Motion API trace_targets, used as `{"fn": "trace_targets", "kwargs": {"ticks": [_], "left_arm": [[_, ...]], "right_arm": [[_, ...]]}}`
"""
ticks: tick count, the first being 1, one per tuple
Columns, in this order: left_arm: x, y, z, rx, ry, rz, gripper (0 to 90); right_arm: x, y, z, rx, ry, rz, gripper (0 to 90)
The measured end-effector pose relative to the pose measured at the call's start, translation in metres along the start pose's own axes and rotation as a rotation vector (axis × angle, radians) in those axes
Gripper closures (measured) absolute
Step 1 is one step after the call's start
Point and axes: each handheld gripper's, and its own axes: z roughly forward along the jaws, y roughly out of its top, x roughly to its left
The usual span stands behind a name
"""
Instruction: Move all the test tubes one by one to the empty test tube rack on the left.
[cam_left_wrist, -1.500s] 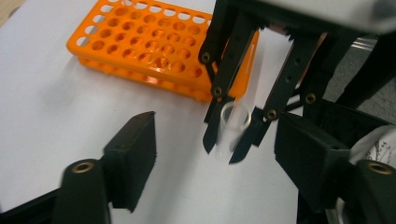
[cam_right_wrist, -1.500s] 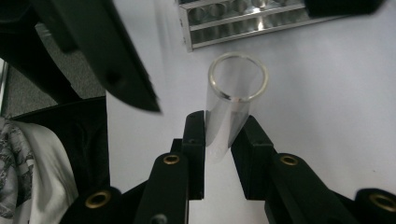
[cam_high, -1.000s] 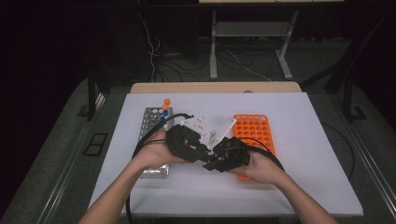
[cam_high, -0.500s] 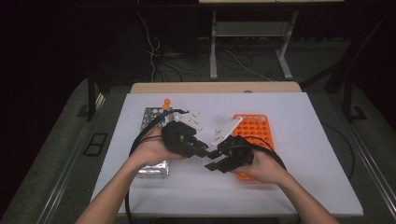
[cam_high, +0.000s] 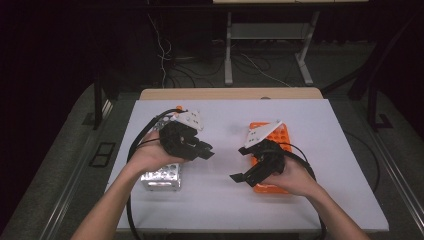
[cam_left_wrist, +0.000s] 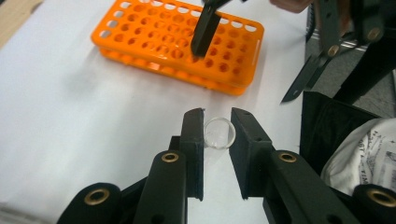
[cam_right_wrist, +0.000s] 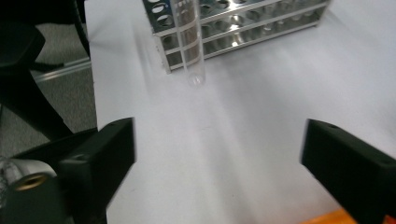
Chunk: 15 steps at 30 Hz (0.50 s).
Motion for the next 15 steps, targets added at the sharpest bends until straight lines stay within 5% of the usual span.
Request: {"fn": "trace_targets", "kwargs": {"ticks": [15], "left_arm": [[0.016, -0.008, -0.023, -0.022, 0.077, -0.053, 74.2]], "right_arm": [[-0.021, -0.020, -0.030, -0.067, -0.045, 0.086, 0.2]]}}
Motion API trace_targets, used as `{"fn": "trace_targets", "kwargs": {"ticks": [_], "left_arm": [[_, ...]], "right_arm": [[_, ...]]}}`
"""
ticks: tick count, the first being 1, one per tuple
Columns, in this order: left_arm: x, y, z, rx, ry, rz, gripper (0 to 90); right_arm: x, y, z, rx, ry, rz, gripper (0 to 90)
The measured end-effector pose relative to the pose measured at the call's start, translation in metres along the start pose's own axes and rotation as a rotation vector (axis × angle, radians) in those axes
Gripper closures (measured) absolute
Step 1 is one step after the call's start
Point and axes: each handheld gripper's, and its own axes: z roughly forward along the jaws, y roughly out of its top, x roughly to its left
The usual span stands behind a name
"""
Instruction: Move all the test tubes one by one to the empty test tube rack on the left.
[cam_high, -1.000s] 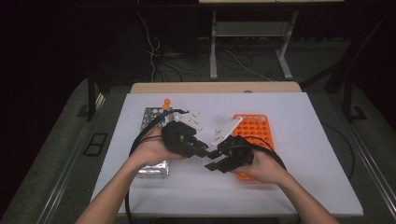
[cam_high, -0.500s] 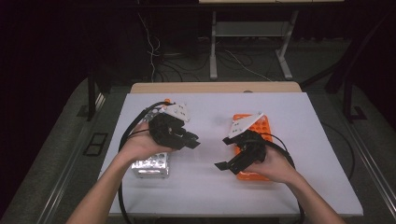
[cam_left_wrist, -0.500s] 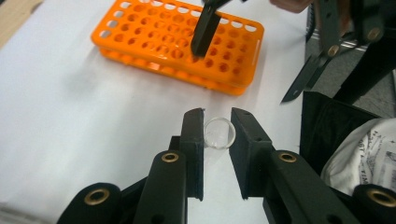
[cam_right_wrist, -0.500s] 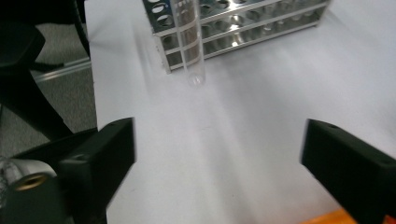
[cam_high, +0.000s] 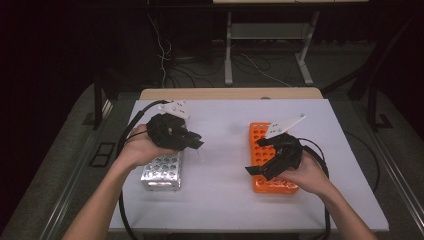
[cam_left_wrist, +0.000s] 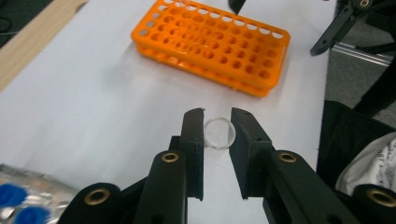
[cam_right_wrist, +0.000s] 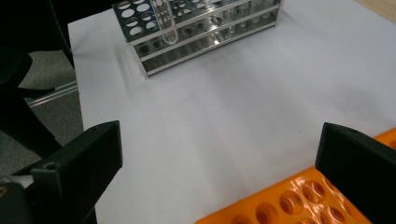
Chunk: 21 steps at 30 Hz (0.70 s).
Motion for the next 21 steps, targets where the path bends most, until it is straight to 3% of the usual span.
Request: {"fn": "trace_targets", "kwargs": {"ticks": [21], "left_arm": [[0.033, -0.024, -0.017, -0.002, 0.160, -0.092, 74.2]], "right_arm": [[-0.029, -0.025, -0.008, -0.007, -0.020, 0.090, 0.3]]}}
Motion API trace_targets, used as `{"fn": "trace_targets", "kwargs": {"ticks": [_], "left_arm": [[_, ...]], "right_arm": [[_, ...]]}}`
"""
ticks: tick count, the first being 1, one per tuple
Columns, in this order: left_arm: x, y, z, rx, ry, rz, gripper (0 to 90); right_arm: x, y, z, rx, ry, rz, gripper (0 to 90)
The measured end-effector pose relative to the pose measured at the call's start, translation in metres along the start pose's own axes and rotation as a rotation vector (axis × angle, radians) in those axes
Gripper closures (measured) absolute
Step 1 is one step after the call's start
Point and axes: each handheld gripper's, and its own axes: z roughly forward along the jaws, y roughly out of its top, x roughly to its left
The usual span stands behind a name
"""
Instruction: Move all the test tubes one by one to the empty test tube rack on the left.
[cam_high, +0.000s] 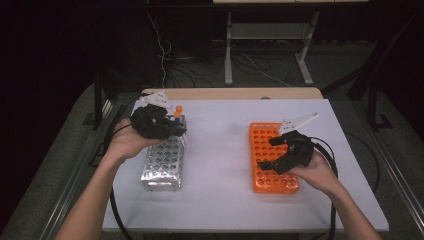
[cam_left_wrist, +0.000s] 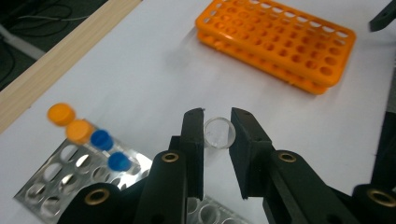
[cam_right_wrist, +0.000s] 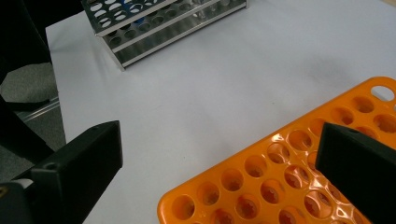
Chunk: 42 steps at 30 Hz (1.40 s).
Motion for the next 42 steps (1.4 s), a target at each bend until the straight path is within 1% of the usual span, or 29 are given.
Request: {"fn": "trace_targets", "kwargs": {"ticks": [6, 10, 17, 22, 24, 28, 34, 42], "left_arm": [[0.011, -0.006, 0.000, 0.001, 0.043, -0.027, 74.2], [0.020, -0.010, 0.001, 0.005, 0.068, -0.054, 74.3], [0.031, -0.016, 0.007, 0.003, 0.098, -0.092, 74.3], [0.037, -0.023, 0.015, 0.019, 0.101, -0.110, 74.3], [0.038, -0.026, 0.018, 0.019, 0.105, -0.119, 74.3], [0.041, -0.032, 0.023, 0.017, 0.098, -0.135, 74.3], [0.043, -0.039, 0.032, 0.023, 0.090, -0.141, 74.3], [0.043, -0.046, 0.040, 0.038, 0.080, -0.147, 74.1]], "right_arm": [[-0.003, -0.001, -0.002, -0.009, -0.006, 0.006, 0.3], [-0.004, -0.003, -0.002, -0.008, -0.003, 0.011, 0.3], [-0.007, -0.006, -0.002, -0.011, -0.009, 0.019, 0.3], [-0.011, -0.009, -0.005, -0.024, -0.016, 0.034, 0.3], [-0.014, -0.010, -0.006, -0.029, -0.020, 0.040, 0.3], [-0.018, -0.011, -0.007, -0.037, -0.031, 0.051, 0.3], [-0.026, -0.011, -0.006, -0.047, -0.046, 0.071, 0.3], [-0.037, -0.012, -0.003, -0.042, -0.068, 0.096, 0.3]]}}
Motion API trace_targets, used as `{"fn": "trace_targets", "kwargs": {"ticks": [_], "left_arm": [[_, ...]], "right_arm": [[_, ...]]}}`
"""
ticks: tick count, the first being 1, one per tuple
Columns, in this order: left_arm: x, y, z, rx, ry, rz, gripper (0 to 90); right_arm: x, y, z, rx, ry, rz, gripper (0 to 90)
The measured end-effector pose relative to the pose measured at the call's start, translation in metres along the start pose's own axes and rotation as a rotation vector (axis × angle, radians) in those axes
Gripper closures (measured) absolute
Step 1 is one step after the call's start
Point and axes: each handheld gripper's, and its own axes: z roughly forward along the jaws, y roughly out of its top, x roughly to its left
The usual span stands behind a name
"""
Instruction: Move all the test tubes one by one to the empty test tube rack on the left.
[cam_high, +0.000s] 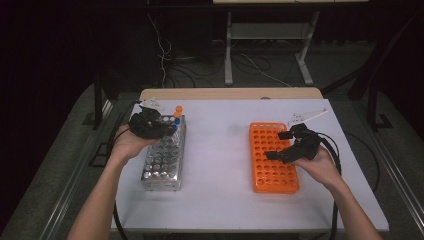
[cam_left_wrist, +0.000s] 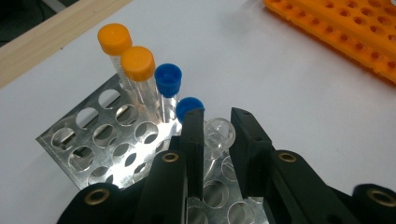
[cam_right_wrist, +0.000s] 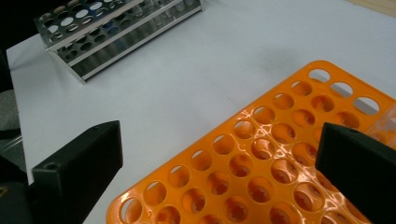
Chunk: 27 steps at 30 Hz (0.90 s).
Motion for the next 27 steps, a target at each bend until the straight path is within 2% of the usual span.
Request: {"fn": "trace_targets", "kwargs": {"ticks": [4, 8, 15, 22, 27], "left_arm": [[0.000, -0.002, 0.001, -0.015, -0.002, -0.013, 74.0], [0.000, -0.002, 0.001, -0.006, -0.012, -0.017, 72.8], [-0.002, -0.001, 0.000, -0.017, -0.024, -0.039, 61.6], [-0.006, 0.000, -0.010, -0.037, -0.028, -0.080, 47.8], [-0.013, 0.000, -0.017, -0.055, -0.028, -0.083, 36.6]], "right_arm": [[-0.006, -0.001, 0.000, -0.003, -0.015, 0.013, 0.3], [-0.013, -0.003, 0.000, 0.006, -0.033, 0.031, 0.3], [-0.025, -0.006, -0.001, 0.008, -0.062, 0.057, 0.3], [-0.036, -0.009, 0.000, 0.030, -0.103, 0.071, 0.3], [-0.045, -0.010, 0.002, 0.043, -0.126, 0.082, 0.3]]}}
